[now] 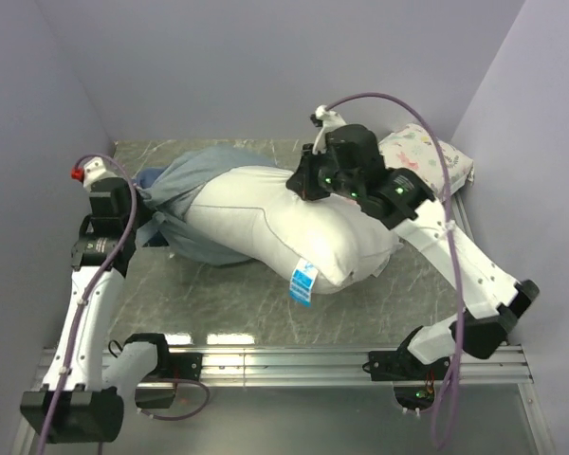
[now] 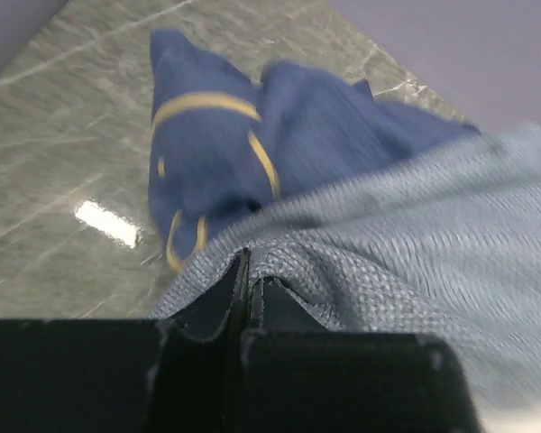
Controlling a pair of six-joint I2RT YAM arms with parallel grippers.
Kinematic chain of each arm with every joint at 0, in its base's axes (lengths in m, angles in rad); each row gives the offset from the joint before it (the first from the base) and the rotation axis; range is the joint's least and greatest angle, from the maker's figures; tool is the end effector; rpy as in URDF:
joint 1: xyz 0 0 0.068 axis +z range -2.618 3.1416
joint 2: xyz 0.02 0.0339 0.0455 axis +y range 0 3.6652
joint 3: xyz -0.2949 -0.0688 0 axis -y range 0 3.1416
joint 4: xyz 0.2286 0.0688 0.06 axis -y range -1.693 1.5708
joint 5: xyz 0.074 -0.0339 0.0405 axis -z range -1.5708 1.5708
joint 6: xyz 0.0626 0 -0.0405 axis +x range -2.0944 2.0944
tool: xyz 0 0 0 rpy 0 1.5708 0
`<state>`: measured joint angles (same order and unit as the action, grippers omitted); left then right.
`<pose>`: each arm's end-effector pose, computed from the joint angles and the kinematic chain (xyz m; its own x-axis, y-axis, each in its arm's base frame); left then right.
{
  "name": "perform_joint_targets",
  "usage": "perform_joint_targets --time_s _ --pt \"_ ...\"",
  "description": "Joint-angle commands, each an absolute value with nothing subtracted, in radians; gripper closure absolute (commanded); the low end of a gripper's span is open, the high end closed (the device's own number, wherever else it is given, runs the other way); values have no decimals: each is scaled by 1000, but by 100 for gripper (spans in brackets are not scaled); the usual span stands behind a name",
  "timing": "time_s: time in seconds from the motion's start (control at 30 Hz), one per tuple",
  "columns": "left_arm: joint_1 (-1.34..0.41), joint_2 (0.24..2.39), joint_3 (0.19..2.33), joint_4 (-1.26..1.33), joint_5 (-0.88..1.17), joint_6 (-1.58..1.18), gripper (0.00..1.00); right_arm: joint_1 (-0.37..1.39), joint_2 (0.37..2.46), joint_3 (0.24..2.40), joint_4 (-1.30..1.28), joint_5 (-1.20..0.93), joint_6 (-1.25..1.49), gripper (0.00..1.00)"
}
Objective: Remove the pillowcase from the pillow
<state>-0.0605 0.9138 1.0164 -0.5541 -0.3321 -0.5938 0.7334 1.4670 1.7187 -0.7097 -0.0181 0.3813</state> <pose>0.1819 0.0094 0.3720 -0.2291 -0.5160 -0.8254 -0.4390 0.8116 -0.3855 0.2358 0.2140 0.4615 -0.5584 -0.0024 -0.8295 -0.5102 0.7895 0.3412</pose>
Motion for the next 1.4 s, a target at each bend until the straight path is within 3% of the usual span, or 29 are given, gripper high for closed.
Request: perform_joint_targets --time_s 0.0,0.17,0.27,0.53,0.77,1.0,1.17,1.37 --pt "166 957 971 -460 -192 -531 100 698 1295 1789 -606 52 373 100" --pt "314 983 963 -410 7 -568 100 693 1215 1663 -556 -24 391 100" --pt "314 931 997 -413 34 -545 100 693 1193 1573 -513 -127 402 100" --pt "269 818 1156 -529 3 -425 100 700 1284 1434 -419 -163 408 100" --pt "201 765 1339 -595 -66 -400 99 701 1472 1557 -426 -181 394 100" --pt "161 882 1375 -572 14 -425 99 699 1679 1677 -445 -242 364 100" --pt "-168 1056 1350 -522 -317 -442 100 698 1900 1796 -472 -293 342 100" --pt "-209 1268 1319 -465 -365 -503 100 699 2063 1864 -503 -209 316 100"
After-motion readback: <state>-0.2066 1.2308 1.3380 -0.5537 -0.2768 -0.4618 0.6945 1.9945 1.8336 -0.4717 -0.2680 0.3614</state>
